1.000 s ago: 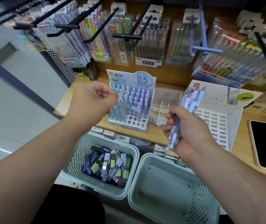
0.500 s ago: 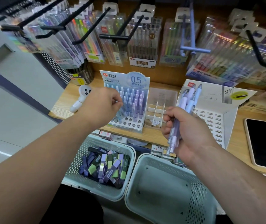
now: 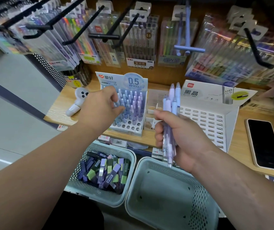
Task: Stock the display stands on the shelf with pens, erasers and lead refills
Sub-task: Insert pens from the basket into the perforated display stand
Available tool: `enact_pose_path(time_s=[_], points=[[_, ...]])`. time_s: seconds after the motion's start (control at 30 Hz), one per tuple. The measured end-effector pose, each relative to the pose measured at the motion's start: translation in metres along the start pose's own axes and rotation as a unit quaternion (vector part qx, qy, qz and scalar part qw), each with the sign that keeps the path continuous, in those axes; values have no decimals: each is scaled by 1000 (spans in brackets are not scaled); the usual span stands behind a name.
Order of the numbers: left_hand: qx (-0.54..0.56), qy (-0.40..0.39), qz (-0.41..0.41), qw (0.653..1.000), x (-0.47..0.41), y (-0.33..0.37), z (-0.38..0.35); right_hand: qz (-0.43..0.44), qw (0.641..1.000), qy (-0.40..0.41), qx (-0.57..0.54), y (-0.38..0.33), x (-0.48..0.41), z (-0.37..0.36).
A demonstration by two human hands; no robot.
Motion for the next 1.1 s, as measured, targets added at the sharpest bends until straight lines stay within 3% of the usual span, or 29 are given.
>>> enact_pose_path(time_s=[0.17, 0.27, 0.33, 0.4, 0.5, 0.87, 0.97, 1.1], points=[[-22, 1, -29, 999, 3, 6, -2, 2, 999, -43, 26, 4, 4, -13], [139, -14, 59, 988, 9, 8, 7, 3, 998, -46, 34, 6, 2, -15], [327, -141, 140, 924, 25, 21, -11, 4, 997, -64, 51, 6, 2, -20], [404, -267, 168, 858, 47, 42, -31, -2, 994, -95, 61, 9, 4, -29], [448, -298, 168, 826, 57, 48, -37, -9, 992, -113, 50, 10, 6, -37], [541, -119, 225, 802, 30, 2, -4, 13, 997, -61, 35, 6, 1, -28], [537, -138, 221, 802, 35, 7, -7, 49, 997, -42, 49, 1, -1, -24], [463, -227, 234, 824, 59, 20, -35, 113, 991, 12, 76, -11, -5, -13]])
Point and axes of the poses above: each hand's wrist, its own x-axis away from the middle knuckle, its own z-axis out of the back of the hand, y = z × x, the point moved 10 cm from there along -x, towards the middle knuckle, and after that the axes turned 9 degrees about z, right-handed, at the moved point
